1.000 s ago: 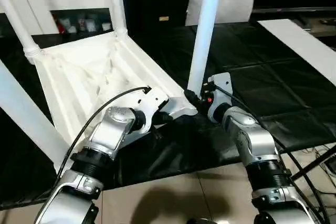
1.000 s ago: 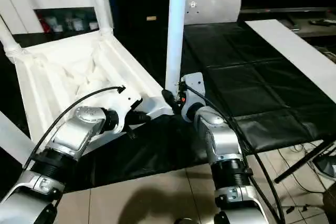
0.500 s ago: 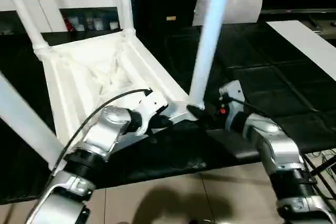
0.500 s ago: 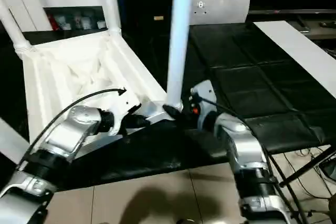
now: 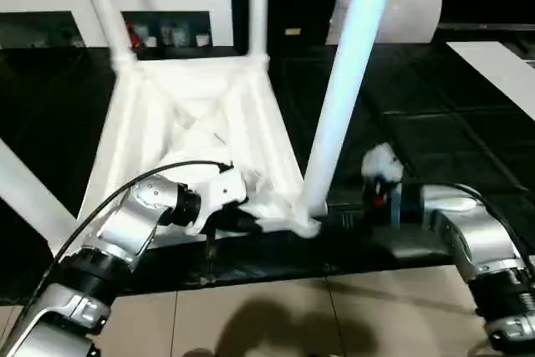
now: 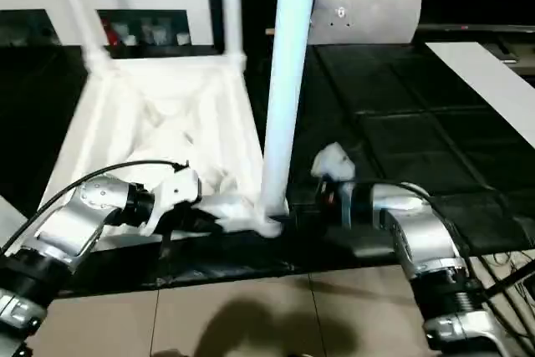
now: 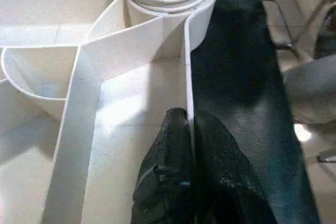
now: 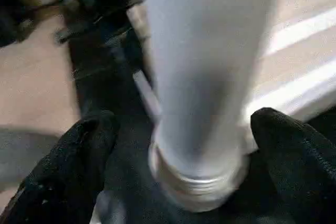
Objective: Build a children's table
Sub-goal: Rotate leg to tighten
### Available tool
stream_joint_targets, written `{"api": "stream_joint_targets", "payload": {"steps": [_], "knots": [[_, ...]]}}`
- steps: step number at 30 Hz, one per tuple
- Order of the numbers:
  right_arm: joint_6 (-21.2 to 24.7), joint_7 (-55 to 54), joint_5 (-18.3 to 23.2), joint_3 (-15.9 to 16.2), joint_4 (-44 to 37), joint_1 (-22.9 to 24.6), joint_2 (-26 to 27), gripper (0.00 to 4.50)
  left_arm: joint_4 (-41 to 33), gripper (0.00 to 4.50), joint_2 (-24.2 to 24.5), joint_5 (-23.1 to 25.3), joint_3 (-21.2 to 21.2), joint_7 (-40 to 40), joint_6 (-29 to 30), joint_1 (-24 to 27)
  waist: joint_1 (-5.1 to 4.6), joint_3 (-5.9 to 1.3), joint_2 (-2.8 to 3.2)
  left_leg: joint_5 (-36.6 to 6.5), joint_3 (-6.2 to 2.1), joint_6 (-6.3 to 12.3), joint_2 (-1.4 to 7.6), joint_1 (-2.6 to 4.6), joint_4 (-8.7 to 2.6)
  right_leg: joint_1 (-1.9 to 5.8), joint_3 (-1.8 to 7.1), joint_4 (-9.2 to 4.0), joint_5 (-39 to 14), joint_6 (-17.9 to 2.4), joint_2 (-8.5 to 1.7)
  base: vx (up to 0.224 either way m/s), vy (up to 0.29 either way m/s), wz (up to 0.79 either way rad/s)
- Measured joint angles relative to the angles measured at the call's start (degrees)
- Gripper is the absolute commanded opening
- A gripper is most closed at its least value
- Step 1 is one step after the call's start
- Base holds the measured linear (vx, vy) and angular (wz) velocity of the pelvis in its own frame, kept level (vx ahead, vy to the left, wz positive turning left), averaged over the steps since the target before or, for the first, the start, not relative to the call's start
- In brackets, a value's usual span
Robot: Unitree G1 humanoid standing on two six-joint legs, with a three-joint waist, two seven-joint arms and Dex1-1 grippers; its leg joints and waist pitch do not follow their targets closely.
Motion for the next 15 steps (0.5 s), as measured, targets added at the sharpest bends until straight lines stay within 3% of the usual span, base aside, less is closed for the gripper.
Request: {"api": "stream_joint_targets", "payload": {"steps": [6, 15], "knots": [[1.05, 3.11, 0.07, 1.88, 1.56, -1.02, 0.18, 4.47, -3.0, 0.0, 2.12, -1.54, -0.64, -4.01, -0.04, 1.96, 0.41, 0.01, -0.08, 0.0, 0.0, -0.01, 0.02, 0.01, 0.09, -0.04, 0.01, 0.16, -0.05, 0.07, 0.0, 0.0, 0.0, 0.0], [3.66, 5.13, 1.18, 1.87, 2.96, -2.96, -0.04, 3.7, -4.23, 0.0, 3.04, -2.04, -1.03, -4.91, 0.0, 2.36, 0.29, 0.0, -0.64, 0.01, -0.01, -0.02, 0.05, 0.05, 0.33, -0.11, 0.06, 0.67, -0.29, 0.45, 0.0, 0.0, 0.0, 0.0]]}}
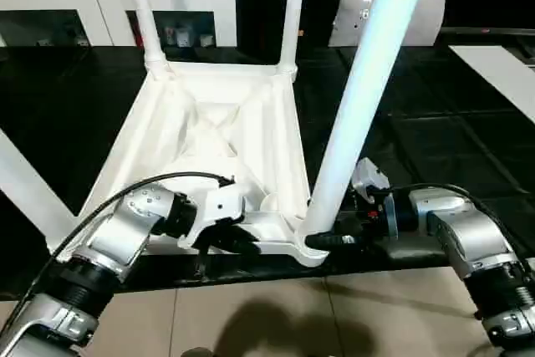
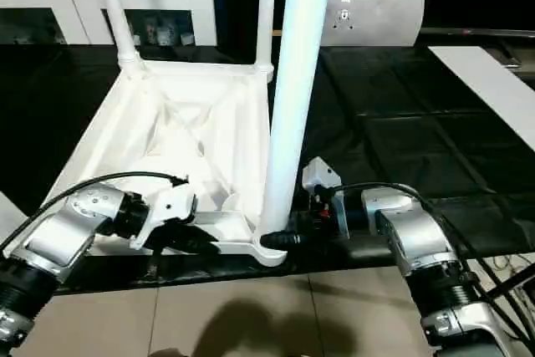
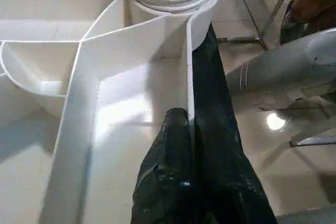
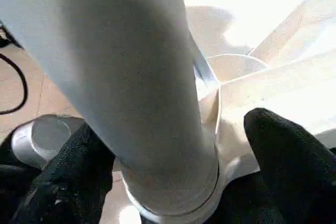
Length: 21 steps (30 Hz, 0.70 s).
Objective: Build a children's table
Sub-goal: Rotate leg to tighten
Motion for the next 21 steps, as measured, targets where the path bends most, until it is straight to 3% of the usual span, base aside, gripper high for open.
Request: {"api": "stream_joint_targets", "payload": {"steps": [5, 16, 21], "knots": [[0.1, 1.91, 2.2, -0.13, 0.07, -0.07, 0.14, 3.25, -0.05, 0.0, 0.29, -0.13, 0.0, -0.05, 0.01, 0.18, -0.01, -0.01, -0.17, 0.0, -0.02, 0.0, 0.01, 0.02, 0.06, 0.0, 0.0, 0.08, -0.02, 0.03, 0.0, 0.0, 0.0, 0.0], [0.46, 3.94, 2.7, -0.01, -0.04, -0.07, 0.05, 2.28, -0.05, 0.0, 0.63, -0.49, -0.04, -0.18, 0.11, 0.22, -0.01, -0.01, -0.32, 0.0, -0.02, -0.01, 0.01, 0.02, 0.08, 0.01, 0.0, 0.12, -0.02, 0.03, 0.0, 0.0, 0.0, 0.0], [1.43, 3.73, 2.7, -0.01, -0.44, -0.04, 0.04, 2.1, -0.1, 0.0, 0.44, -0.7, 0.05, -0.18, 1.38, 0.19, 0.0, -0.02, -0.33, 0.0, -0.02, -0.01, 0.01, 0.06, 0.1, 0.05, 0.01, 0.13, -0.02, 0.03, 0.0, 0.0, 0.0, 0.0]]}}
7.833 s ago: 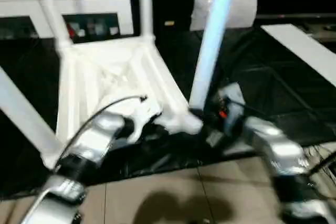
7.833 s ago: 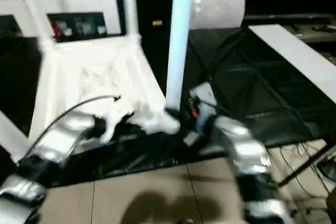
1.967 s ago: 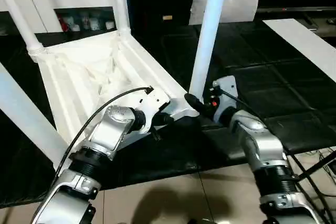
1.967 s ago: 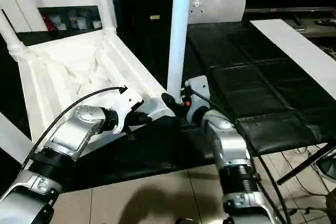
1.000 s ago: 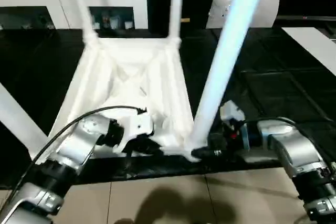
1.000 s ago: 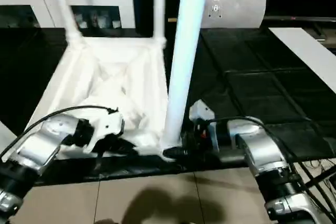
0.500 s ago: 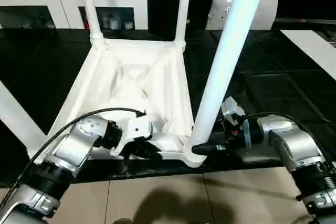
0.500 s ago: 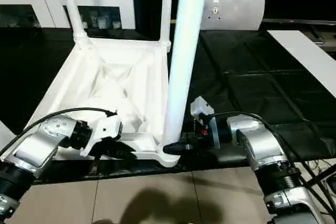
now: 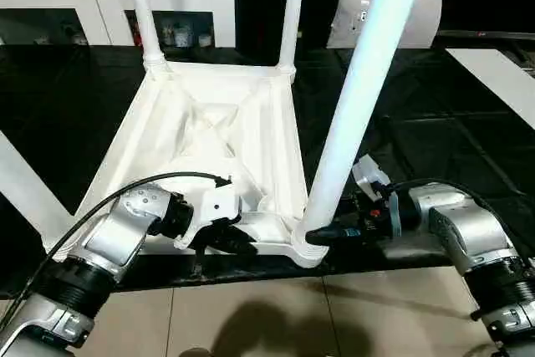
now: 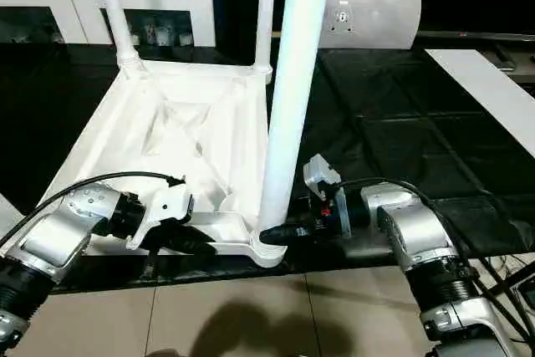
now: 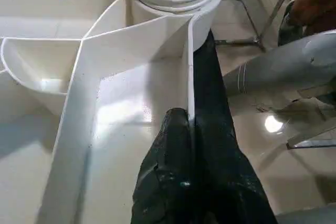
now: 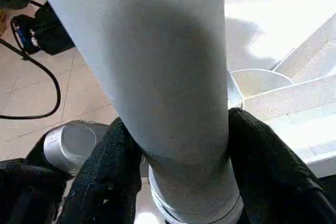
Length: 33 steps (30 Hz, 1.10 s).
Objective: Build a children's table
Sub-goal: Rotate leg to tighten
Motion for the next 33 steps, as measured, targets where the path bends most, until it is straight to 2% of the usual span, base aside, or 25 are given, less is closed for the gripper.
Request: {"api": "stream_joint_targets", "payload": {"steps": [4, 6, 9, 12, 13, 14, 18, 20, 21, 25, 26, 27, 29, 31, 33], "knots": [[1.39, -3.06, -0.01, -0.54, -1.4, 0.84, 1.31, 2.09, -0.02, 0.0, -0.94, -0.11, 0.26, 1.08, 3.52, -0.45, -0.16, -0.01, 0.01, 0.02, 0.0, -0.03, 0.0, 0.11, 0.02, 0.07, 0.03, 0.09, 0.0, 0.0, 0.0, 0.0, 0.0, 0.0], [1.83, -8.48, -0.56, -2.71, -1.61, 1.87, 3.78, 2.09, 0.86, 0.0, -2.29, 0.35, 1.14, 4.4, 5.85, -1.14, -0.53, -0.01, 0.06, 0.04, -0.01, -0.07, 0.0, 0.28, 0.07, 0.14, 0.03, 0.11, 0.0, 0.0, 0.02, 0.0, 0.0, 0.0], [2.59, -16.24, -1.27, -5.15, -0.97, 1.78, 6.5, 2.06, 2.56, 0.0, -4.52, 1.43, 1.93, 8.63, 8.31, -2.66, -1.69, -0.02, 0.07, 0.05, -0.06, -0.08, -0.04, 0.35, 0.17, 0.15, 0.04, 0.04, 0.0, 0.01, 0.02, 0.0, 0.0, 0.0], [4.88, -30.35, -3.76, -9.49, -0.37, 0.9, 12.34, 2.05, 5.43, 0.0, -9.81, 3.28, 3.83, 17.35, 12.56, -4.83, -3.56, -0.01, 0.05, 0.07, -0.14, -0.12, -0.08, 0.15, 0.36, 0.12, -0.04, -0.05, -0.01, 0.02, 0.02, 0.0, 0.0, 0.0], [5.82, -37.79, -5.46, -11.06, -0.02, -0.47, 15.23, 2.04, 6.95, 0.0, -12.75, 4.04, 4.7, 21.89, 14.33, -6.15, -4.43, 0.05, 0.42, 0.09, -0.29, -0.14, -0.07, -0.09, 0.5, 0.0, -0.26, -0.31, -0.01, 0.02, 0.02, 0.0, 0.0, 0.0], [5.99, -40.98, -6.1, -11.53, 0.07, -1.03, 16.14, 2.04, 7.08, 0.0, -13.98, 4.33, 4.88, 24.0, 15.05, -6.57, -4.91, 0.04, 0.59, 0.09, -0.36, -0.14, -0.06, -0.16, 0.46, -0.04, -0.38, -0.59, -0.01, 0.02, 0.02, 0.0, 0.0, 0.0], [5.18, -50.85, -8.54, -12.85, 0.59, -1.91, 19.93, 2.04, 8.29, 0.0, -17.5, 4.67, 5.34, 30.12, 16.41, -7.49, -5.87, -0.03, 0.75, 0.06, -0.35, -0.1, -0.07, -0.2, 0.12, -0.02, -0.62, -0.98, 0.14, -0.18, 0.01, 0.0, 0.0, 0.0], [4.72, -52.83, -8.82, -13.1, 0.6, -2.0, 20.9, 2.04, 8.32, 0.0, -17.82, 4.75, 5.52, 31.13, 16.39, -7.55, -5.77, -0.05, 0.78, 0.0, -0.21, -0.08, -0.06, -0.18, -0.04, -0.02, -0.71, -0.95, 0.51, -0.36, 0.01, 0.0, 0.0, 0.0], [4.28, -53.09, -8.98, -13.1, 0.6, -1.96, 21.08, 2.56, 8.31, 0.0, -17.84, 4.89, 5.53, 31.19, 16.22, -7.57, -5.6, -0.05, 0.82, -0.01, -0.23, -0.11, -0.04, -0.17, -0.14, -0.03, -0.83, -0.94, 0.53, -0.38, 0.01, 0.0, 0.0, 0.0], [3.0, -52.97, -9.04, -13.13, 0.07, -1.41, 21.5, 2.76, 8.23, 0.0, -17.76, 5.24, 5.45, 31.0, 15.37, -7.58, -4.6, -0.06, 1.23, -0.04, -0.28, -0.17, 0.06, -0.14, -0.6, -0.1, -1.14, -0.93, 0.56, -0.57, 0.04, 0.0, 0.0, 0.0], [2.78, -52.65, -8.99, -13.13, -0.33, -1.04, 21.35, 3.06, 8.14, 0.0, -17.54, 5.24, 5.26, 30.61, 14.98, -7.53, -4.44, -0.06, 1.27, -0.03, -0.28, -0.17, 0.06, -0.14, -0.66, -0.11, -1.15, -0.93, 0.59, -0.68, 0.04, 0.0, 0.0, 0.0], [2.43, -52.08, -8.85, -13.13, -0.54, -0.67, 21.22, 3.15, 7.95, 0.0, -17.23, 5.24, 5.02, 30.24, 14.75, -7.47, -4.37, -0.05, 1.27, -0.03, -0.28, -0.17, 0.06, -0.13, -0.69, -0.11, -1.16, -0.93, 0.61, -0.78, 0.04, 0.0, 0.0, 0.0], [1.73, -49.25, -7.86, -13.04, -0.66, -0.21, 20.28, 3.22, 7.32, 0.0, -16.12, 5.22, 4.37, 29.09, 13.51, -7.08, -4.37, -0.04, 1.3, -0.05, -0.28, -0.19, 0.06, -0.15, -0.69, -0.12, -1.17, -0.94, 0.6, -0.79, 0.04, 0.0, 0.0, 0.0], [0.94, -46.11, -7.18, -12.31, -0.7, 0.33, 19.06, 3.56, 6.19, 0.0, -14.74, 5.12, 4.27, 27.55, 12.61, -6.05, -4.38, -0.03, 1.32, -0.05, -0.27, -0.2, 0.07, -0.14, -0.67, -0.12, -1.17, -0.94, 0.61, -0.81, 0.03, 0.0, 0.0, 0.0], [-0.12, -41.9, -6.67, -11.22, -0.74, 0.73, 16.81, 3.62, 5.21, 0.0, -13.09, 4.98, 4.21, 25.52, 11.11, -5.08, -4.23, 0.0, 1.36, -0.05, -0.27, -0.21, 0.07, -0.14, -0.66, -0.1, -1.17, -0.93, 0.63, -0.84, 0.02, 0.0, 0.0, 0.0]]}}
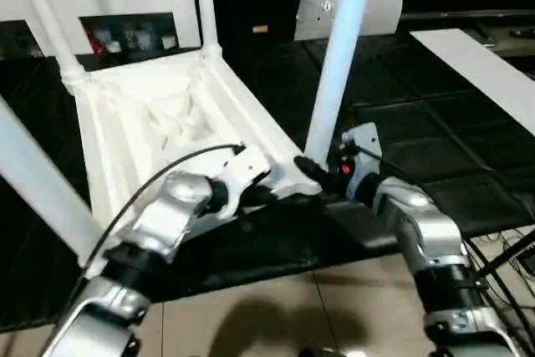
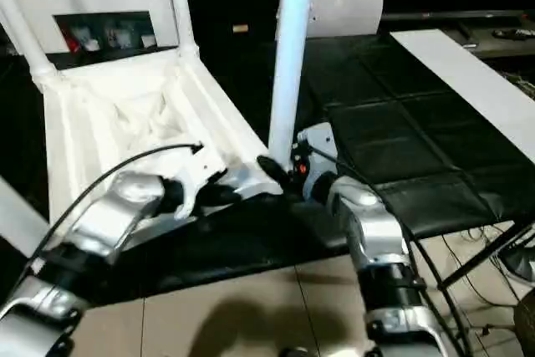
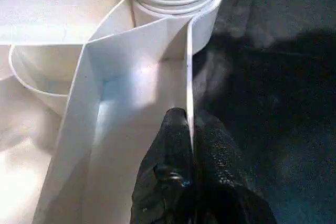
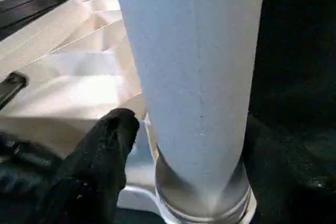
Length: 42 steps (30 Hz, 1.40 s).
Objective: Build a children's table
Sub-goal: Rotate leg to tighten
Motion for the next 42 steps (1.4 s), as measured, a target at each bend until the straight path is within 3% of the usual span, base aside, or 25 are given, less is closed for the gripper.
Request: {"api": "stream_joint_targets", "payload": {"steps": [4, 8, 12, 19, 33, 38, 42], "knots": [[-3.23, 11.63, 0.82, 3.17, -1.07, 1.81, -6.89, 3.84, -0.64, 0.0, 3.9, -0.87, -0.6, -6.05, -4.52, 1.8, 0.96, 0.0, 0.07, 0.01, -0.01, 0.0, 0.0, 0.05, 0.13, 0.09, -0.01, 0.03, -0.14, 0.24, -0.03, 0.0, 0.0, 0.0], [-6.76, 20.27, 1.21, 4.86, -1.21, 1.71, -10.22, 3.84, -0.64, 0.0, 7.7, -2.18, -1.73, -11.56, -9.07, 2.63, 1.62, 0.0, 0.06, 0.02, -0.04, 0.0, 0.05, 0.1, 0.31, 0.12, -0.04, 0.08, -0.12, 0.22, -0.04, 0.0, 0.0, 0.0], [-7.87, 28.7, 3.09, 5.96, 0.43, 0.51, -12.69, 3.84, -0.64, 0.0, 10.56, -2.39, -2.57, -16.59, -12.68, 2.85, 2.97, 0.0, 0.05, 0.01, -0.03, 0.01, 0.11, 0.1, 0.48, 0.15, -0.04, 0.09, -0.1, 0.19, -0.11, 0.0, 0.0, 0.0], [-7.43, 39.77, 5.89, 8.03, 2.61, -0.95, -14.96, 3.18, -2.19, 0.0, 12.79, -3.22, -3.79, -22.29, -15.31, 3.84, 4.29, -0.01, 0.0, 0.01, -0.02, 0.02, 0.24, 0.07, 0.51, 0.15, -0.04, 0.13, 0.09, -0.12, -0.14, 0.0, 0.0, 0.0], [-6.84, 46.67, 6.32, 10.35, 5.29, -2.8, -16.63, 2.01, -2.21, 0.0, 14.67, -3.92, -4.6, -26.63, -18.74, 4.37, 4.51, -0.01, -0.25, 0.03, 0.02, 0.0, 0.45, 0.08, 0.85, 0.16, -0.1, 0.45, -0.13, 0.23, -0.12, 0.0, 0.0, 0.0], [-6.47, 46.96, 6.35, 10.38, 5.37, -2.86, -16.62, 1.92, -2.07, 0.0, 14.54, -3.88, -4.65, -26.64, -18.78, 4.31, 4.57, -0.02, -0.27, 0.02, 0.03, 0.0, 0.46, 0.07, 0.85, 0.17, -0.1, 0.45, -0.14, 0.25, -0.12, 0.0, 0.0, 0.0], [-3.46, 45.93, 7.01, 9.76, 3.91, -2.07, -16.34, 1.91, -1.94, 0.0, 13.25, -3.99, -4.42, -26.23, -15.72, 3.75, 4.81, -0.02, -0.27, 0.03, 0.05, 0.0, 0.48, 0.08, 0.86, 0.21, -0.11, 0.46, -0.14, 0.25, -0.13, 0.0, 0.0, 0.0]]}}
